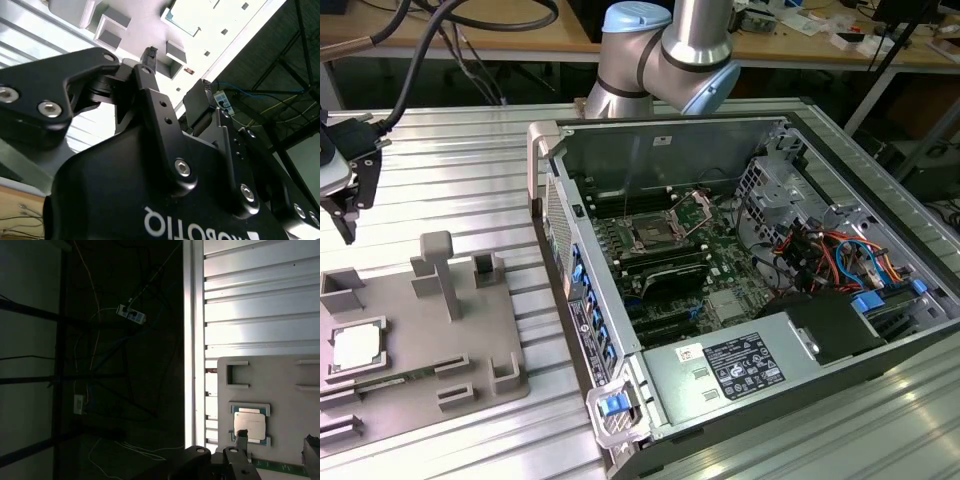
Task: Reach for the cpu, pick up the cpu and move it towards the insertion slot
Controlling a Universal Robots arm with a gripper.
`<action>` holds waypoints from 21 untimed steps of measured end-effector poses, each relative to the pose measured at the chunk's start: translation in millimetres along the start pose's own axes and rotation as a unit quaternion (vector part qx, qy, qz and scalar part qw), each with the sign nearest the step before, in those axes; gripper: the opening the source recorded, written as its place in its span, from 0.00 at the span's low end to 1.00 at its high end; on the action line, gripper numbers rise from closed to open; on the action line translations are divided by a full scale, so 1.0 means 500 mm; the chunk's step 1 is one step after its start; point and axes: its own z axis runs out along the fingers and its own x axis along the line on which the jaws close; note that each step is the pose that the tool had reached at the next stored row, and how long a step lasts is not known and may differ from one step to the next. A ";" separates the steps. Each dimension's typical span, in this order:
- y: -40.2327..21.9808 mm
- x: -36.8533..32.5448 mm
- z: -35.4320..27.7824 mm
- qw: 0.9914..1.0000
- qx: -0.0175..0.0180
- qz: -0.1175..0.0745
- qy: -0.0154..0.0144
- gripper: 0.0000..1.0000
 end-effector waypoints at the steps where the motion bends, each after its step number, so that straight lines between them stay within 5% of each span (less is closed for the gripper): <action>1: 0.000 0.000 0.000 1.000 0.000 0.000 0.000 0.53; 21: 0.000 0.000 0.011 1.000 0.000 0.000 0.000 0.53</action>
